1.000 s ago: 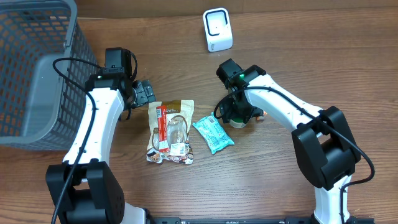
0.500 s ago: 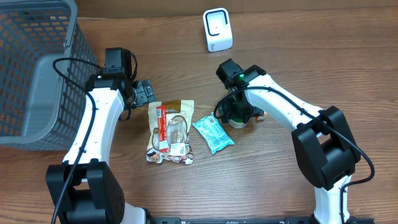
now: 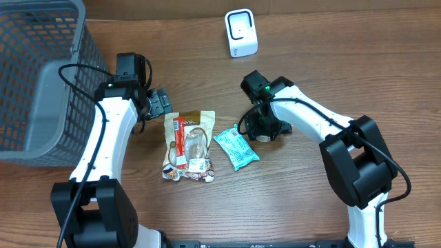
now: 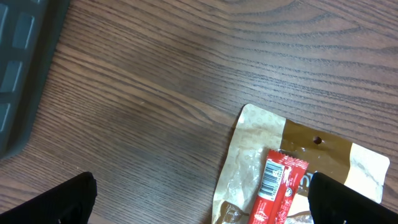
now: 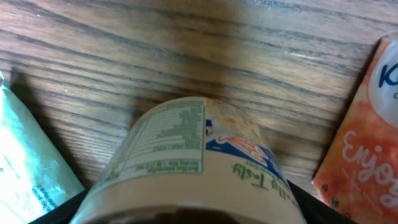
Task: Scan the item barcode
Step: 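Lift the jar and carry it to the white scanner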
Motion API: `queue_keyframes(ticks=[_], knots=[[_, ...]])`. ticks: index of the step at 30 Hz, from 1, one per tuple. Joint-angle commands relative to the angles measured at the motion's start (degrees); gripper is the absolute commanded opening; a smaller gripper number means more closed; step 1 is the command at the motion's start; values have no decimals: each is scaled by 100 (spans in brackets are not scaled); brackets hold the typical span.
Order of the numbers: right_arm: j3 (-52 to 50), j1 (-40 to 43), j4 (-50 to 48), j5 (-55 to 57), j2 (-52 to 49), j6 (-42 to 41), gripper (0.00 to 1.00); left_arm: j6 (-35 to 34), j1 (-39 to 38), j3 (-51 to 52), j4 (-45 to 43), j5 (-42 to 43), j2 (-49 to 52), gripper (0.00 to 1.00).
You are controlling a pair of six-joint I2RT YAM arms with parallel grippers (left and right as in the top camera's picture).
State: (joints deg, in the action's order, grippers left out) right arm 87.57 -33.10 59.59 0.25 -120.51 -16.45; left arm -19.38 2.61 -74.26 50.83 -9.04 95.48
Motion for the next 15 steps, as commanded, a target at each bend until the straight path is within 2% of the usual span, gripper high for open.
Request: queue_keyframes(ticks=[1,5,10,15], knots=[[-48,-33,-44,17,-17,20,77,-57,-37,-101,-9,-11,-35,100],[-46,-31,-61,15,-17,20,77,-57,-37,-101,-9,-11,-35,100],[79,-31,24,9,-15,-24,60,-57,-37,-101,-9,-11,-35,100],[616,-31,391,9,105,-22,54,-57,-37,-101,-9,-11,-35,100]])
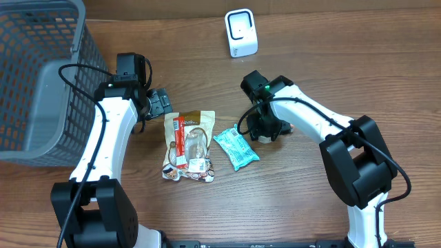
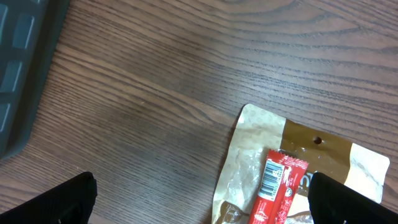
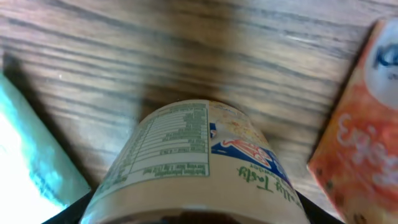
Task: Scan the item barcode
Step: 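Lift the jar and carry it to the white scanner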
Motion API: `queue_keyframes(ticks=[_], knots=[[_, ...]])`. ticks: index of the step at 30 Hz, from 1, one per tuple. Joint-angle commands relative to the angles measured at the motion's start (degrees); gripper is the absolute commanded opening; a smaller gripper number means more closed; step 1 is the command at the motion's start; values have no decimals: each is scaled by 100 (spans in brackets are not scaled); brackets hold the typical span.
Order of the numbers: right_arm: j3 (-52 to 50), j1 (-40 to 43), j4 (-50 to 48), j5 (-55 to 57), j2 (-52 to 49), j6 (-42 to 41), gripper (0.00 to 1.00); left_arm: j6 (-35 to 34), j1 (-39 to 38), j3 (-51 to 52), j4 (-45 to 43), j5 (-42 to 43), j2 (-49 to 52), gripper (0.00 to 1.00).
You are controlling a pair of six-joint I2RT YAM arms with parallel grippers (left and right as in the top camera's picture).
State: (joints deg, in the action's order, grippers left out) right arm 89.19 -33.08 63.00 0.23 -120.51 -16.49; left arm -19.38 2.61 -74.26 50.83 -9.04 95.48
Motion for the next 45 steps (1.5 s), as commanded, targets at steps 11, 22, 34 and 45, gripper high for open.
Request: queue_keyframes(ticks=[11,22,34,45], knots=[[2149,7,988,13,986,28,52,-57,-37,-101,-9,-11,-35,100],[2557,240,850,15,1436,-105,44,-57,-37,-101,-9,-11,-35,100],[2553,365,-828,424,1355,-105,44,-57,-39,-101,-9,-11,-35,100],[2555,577,-2232,223,726,114,43,-57,-39,-101,-9,-11,-35,100]])
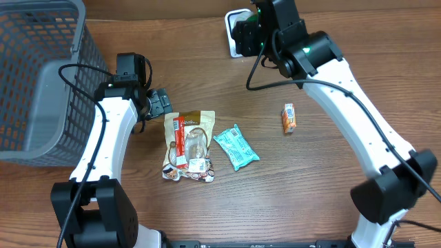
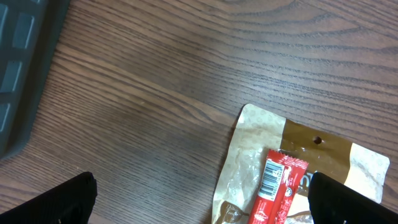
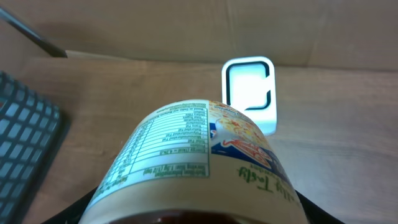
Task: Scan the item barcode
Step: 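Lift the jar and carry it to the white scanner, then hold the jar label facing the scanner window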
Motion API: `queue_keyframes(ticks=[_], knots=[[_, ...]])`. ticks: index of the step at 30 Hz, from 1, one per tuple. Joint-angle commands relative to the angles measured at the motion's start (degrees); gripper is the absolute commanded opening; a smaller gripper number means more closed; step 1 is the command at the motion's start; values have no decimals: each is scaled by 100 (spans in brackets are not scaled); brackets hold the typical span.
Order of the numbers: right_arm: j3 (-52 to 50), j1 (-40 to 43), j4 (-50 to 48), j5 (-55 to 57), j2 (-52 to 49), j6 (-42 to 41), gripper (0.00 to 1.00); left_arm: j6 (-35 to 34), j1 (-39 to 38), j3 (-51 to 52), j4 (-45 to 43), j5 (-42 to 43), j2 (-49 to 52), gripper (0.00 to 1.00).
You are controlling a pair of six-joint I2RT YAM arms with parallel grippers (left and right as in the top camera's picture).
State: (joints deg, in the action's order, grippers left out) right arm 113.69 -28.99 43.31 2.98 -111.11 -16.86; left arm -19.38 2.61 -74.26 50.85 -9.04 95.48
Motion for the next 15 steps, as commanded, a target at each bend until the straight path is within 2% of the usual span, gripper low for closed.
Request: queue_keyframes(ticks=[1,15], knots=[[105,212,-422,-76,-280,221,43,-57,-39,-101,-11,-11,-35,100],[105,404,-2883,-157,-1744,490,44,-57,-39,-101,-11,-11,-35,100]])
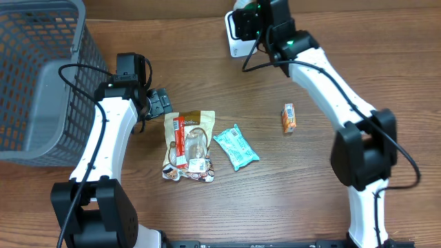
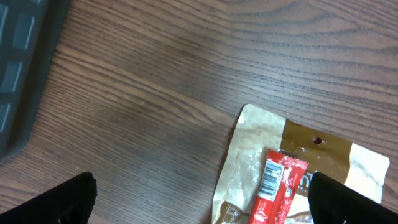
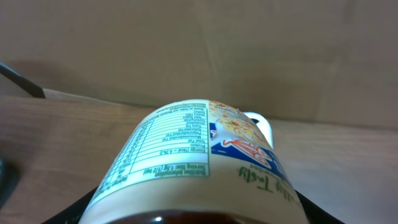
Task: Scan the item barcode
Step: 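Hold the jar label facing the scanner window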
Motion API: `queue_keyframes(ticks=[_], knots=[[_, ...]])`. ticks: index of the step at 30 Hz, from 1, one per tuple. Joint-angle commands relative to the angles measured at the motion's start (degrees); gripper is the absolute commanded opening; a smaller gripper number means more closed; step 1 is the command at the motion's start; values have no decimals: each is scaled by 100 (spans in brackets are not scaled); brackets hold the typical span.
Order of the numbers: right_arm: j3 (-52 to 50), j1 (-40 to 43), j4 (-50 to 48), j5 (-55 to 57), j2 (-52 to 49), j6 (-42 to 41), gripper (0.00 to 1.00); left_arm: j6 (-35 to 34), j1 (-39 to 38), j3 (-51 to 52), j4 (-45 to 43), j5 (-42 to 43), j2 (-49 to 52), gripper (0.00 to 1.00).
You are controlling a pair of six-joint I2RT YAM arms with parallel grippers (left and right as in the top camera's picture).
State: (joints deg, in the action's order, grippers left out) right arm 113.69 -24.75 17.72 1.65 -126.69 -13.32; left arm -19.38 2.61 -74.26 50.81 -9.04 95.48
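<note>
A cream cup (image 3: 193,162) with a nutrition label, a blue logo and green lettering fills the right wrist view. My right gripper (image 3: 191,208) is shut on it, held high at the table's far edge. The white scanner (image 1: 236,40) stands right behind it; only its top corner (image 3: 261,123) shows past the cup. My left gripper (image 1: 160,103) hangs open over bare wood, its fingertips (image 2: 74,196) wide apart, left of a brown snack bag (image 2: 298,171).
The brown bag with a red bar (image 1: 188,145) lies mid-table, a teal packet (image 1: 236,147) right of it and a small orange packet (image 1: 289,118) farther right. A grey mesh basket (image 1: 34,76) fills the far left corner.
My right gripper has moved further back and closer to the scanner with the cup; the scanner's face, plain in the wrist view before, is now almost hidden behind the cup. The left arm is unchanged.
My right gripper was down on the table around the cup, between the teal and orange packets. Half a second later it was much the same. Then it held the cup up before the scanner, and now close against it. The left arm never moved.
</note>
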Motion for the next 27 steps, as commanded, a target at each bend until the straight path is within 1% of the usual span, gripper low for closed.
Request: queue_keyframes(ticks=[1,4,14,19,27], knots=[[105,-20,-468,-24,-264,103,44,-57,-39,-101,-7,-11,-35,100],[109,-17,-866,-22,-463,-155,43,-57,-39,-101,-7,-11,-35,100],[114,-13,-2225,275,-820,-190,44,-57,-39,-101,-7,-11,-35,100],[114,-13,-2863,330,-1196,-240,43,-57,-39,-101,-7,-11,-35,100],[114,-13,-3246,345,-1593,-319,43,-57,-39,-101,-7,-11,-35,100]])
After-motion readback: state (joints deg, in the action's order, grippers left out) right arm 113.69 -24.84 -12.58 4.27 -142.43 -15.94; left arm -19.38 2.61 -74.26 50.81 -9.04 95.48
